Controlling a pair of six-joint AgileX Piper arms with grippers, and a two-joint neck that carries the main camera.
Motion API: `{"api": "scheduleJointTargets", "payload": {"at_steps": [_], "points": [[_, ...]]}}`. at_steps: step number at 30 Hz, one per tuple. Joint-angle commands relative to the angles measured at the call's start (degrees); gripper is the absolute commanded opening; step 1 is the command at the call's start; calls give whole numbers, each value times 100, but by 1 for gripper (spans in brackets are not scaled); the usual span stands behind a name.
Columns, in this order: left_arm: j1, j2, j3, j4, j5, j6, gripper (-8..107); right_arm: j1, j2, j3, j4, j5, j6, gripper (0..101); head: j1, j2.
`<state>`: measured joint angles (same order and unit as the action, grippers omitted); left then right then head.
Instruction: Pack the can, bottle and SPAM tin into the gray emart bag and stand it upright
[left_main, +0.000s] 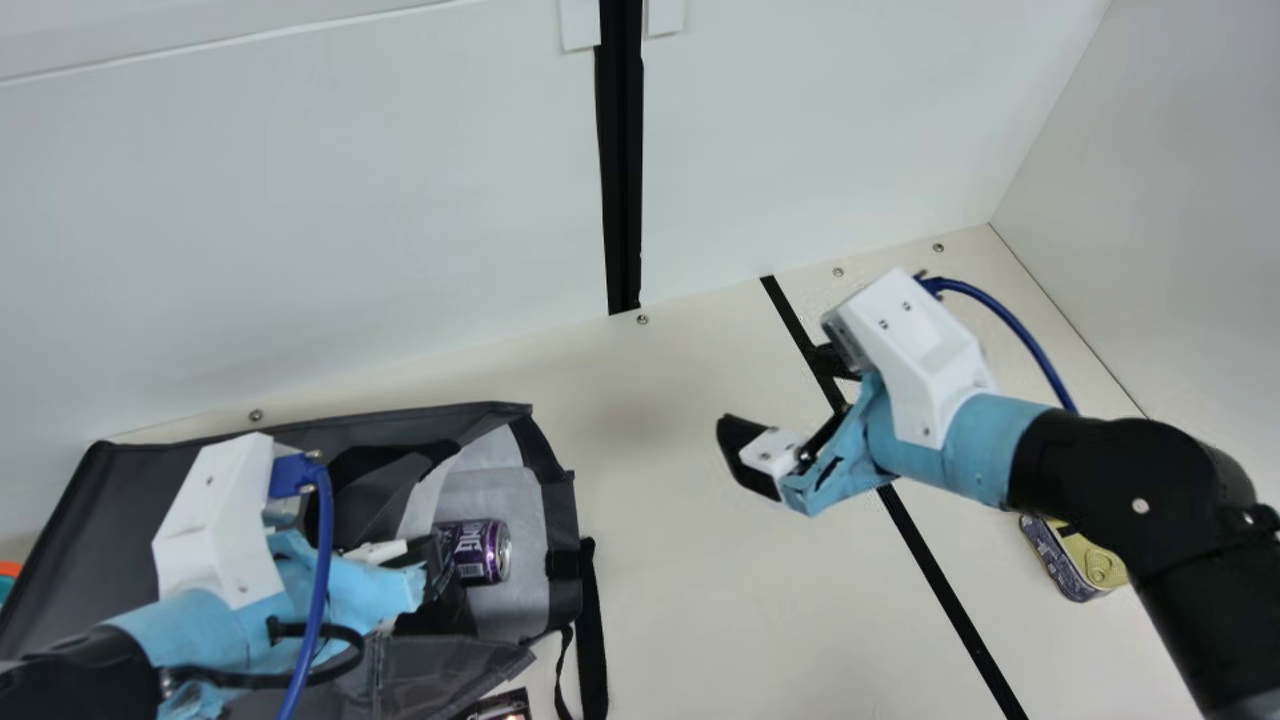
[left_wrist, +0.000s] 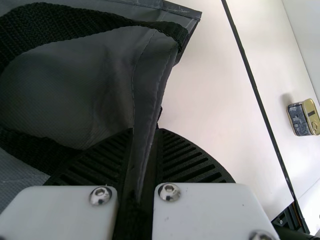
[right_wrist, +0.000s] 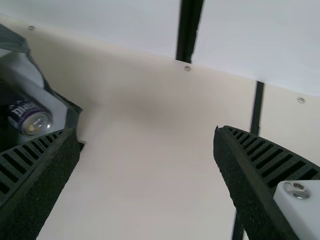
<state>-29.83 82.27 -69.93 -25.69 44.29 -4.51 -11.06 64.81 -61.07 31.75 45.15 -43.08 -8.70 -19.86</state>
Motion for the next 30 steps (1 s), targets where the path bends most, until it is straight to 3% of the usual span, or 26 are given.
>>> {"api": "scheduleJointTargets", "payload": {"at_steps": [1,16,30], "points": [[0,0,0,0,0,0,-8,-61,-124,6,-512,-18,395,95,-130,-14],[0,0,0,0,0,0,-8,-498,-823,-113,-2092,413,1914,95,-130,-14],[0,0,0,0,0,0,-8,-949,-1261,-521,-3149,1132,2681,95,-130,-14]]}}
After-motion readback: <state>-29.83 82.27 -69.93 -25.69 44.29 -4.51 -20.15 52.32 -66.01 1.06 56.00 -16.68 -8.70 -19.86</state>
